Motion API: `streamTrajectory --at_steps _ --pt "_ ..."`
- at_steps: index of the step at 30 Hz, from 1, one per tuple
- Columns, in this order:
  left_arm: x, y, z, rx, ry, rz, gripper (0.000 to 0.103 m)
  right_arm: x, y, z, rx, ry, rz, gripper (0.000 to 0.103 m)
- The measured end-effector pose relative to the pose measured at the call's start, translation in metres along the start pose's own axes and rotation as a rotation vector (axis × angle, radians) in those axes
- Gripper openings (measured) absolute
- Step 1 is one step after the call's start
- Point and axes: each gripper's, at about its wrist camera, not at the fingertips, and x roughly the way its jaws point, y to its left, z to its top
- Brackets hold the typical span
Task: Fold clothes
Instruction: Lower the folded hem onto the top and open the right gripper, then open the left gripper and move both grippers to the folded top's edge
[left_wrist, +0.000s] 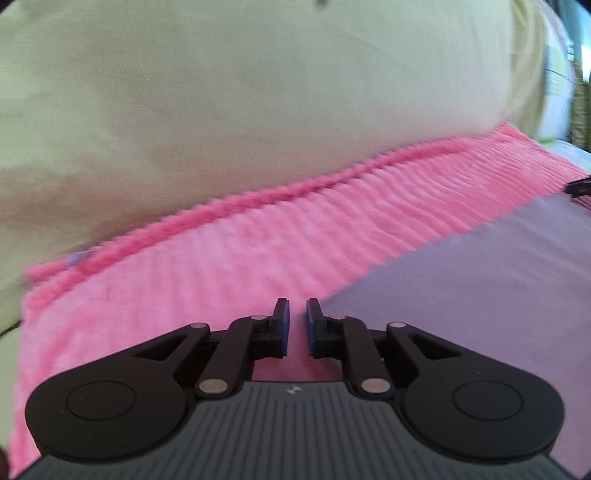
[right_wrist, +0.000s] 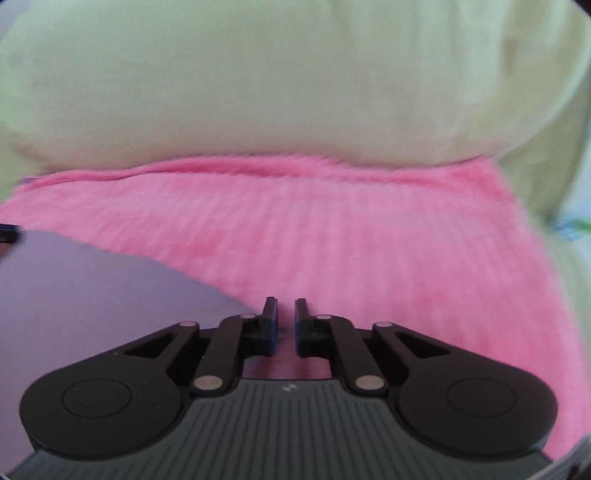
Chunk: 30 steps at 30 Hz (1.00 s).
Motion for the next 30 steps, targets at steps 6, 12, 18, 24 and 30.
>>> streamTrajectory --at_steps 6,12,18,24,30 --pt "-0.052 -0.008 -0.013 0.013 -0.038 -0.034 0.029 -0.070 0.015 -0.017 0.068 -0.085 0.052 0.018" --pt "-0.088 -0.043 -0.021 0.090 -0.023 -0.188 0.038 -0.138 0.048 -0.077 0.302 -0.109 0.192 0.032" --pt "-0.090 -0.080 0.015 0.190 -0.016 -0.376 0.054 -0.183 0.066 -0.157 0.693 -0.119 0.291 0.037" --pt "-0.075 -0.116 0.063 0.274 -0.006 -0.509 0.055 -0.176 0.084 -0.196 0.927 -0.095 0.351 0.042" --pt "-0.037 -0.143 0.082 0.349 0.027 -0.573 0.055 -0.147 0.086 -0.198 0.992 -0.083 0.341 0.042"
